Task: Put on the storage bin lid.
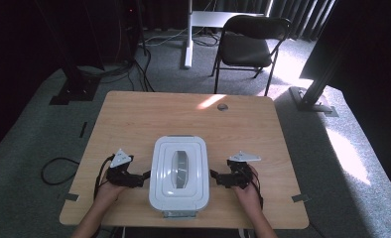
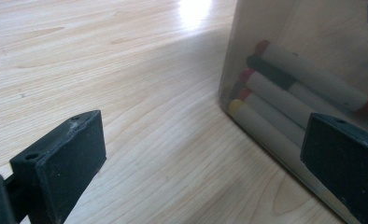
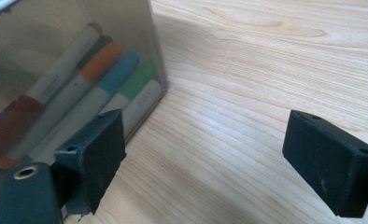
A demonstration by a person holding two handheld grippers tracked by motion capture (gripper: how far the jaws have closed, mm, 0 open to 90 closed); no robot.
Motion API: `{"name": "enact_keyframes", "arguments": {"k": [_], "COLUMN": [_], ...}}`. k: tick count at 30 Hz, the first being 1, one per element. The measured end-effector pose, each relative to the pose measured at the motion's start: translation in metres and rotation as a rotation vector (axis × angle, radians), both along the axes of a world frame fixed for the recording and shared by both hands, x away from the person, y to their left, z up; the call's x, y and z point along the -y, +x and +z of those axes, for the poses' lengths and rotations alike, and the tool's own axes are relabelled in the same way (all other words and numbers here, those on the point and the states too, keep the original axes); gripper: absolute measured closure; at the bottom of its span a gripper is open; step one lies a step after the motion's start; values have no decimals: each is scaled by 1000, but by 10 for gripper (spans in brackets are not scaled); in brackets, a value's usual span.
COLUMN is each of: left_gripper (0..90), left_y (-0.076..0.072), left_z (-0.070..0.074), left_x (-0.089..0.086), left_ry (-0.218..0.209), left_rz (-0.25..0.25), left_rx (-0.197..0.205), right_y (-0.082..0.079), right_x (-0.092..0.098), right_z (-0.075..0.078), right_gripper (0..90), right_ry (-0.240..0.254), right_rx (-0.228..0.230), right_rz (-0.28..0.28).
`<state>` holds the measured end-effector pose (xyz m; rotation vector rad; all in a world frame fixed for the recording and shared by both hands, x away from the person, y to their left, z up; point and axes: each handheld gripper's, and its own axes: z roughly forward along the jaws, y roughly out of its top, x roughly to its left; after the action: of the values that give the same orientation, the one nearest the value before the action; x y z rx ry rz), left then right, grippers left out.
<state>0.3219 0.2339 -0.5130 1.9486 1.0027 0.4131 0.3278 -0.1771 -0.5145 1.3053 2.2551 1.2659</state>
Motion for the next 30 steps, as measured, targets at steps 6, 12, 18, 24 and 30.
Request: {"name": "enact_keyframes", "arguments": {"k": [6, 12, 18, 24, 30], "left_gripper": [9, 9, 9, 9, 9], "left_y": [-2, -4, -8, -13, -18], "left_z": [0, 1, 0, -2, -5], "left_x": [-14, -30, -46, -62, -78], "left_ry": [-12, -2, 6, 18, 46], "left_rz": [35, 67, 109, 158, 212], "left_rx": [-11, -10, -12, -12, -19], "right_y": [1, 0, -1, -2, -5], "right_x": [5, 13, 25, 42, 63], "right_z": [2, 4, 7, 8, 7], "right_gripper": [128, 128, 129, 134, 135], "right_ry": [1, -3, -2, -13, -21], "right_rx": [7, 24, 44, 50, 53], "right_rz": [-17, -57, -103, -154, -229]}}
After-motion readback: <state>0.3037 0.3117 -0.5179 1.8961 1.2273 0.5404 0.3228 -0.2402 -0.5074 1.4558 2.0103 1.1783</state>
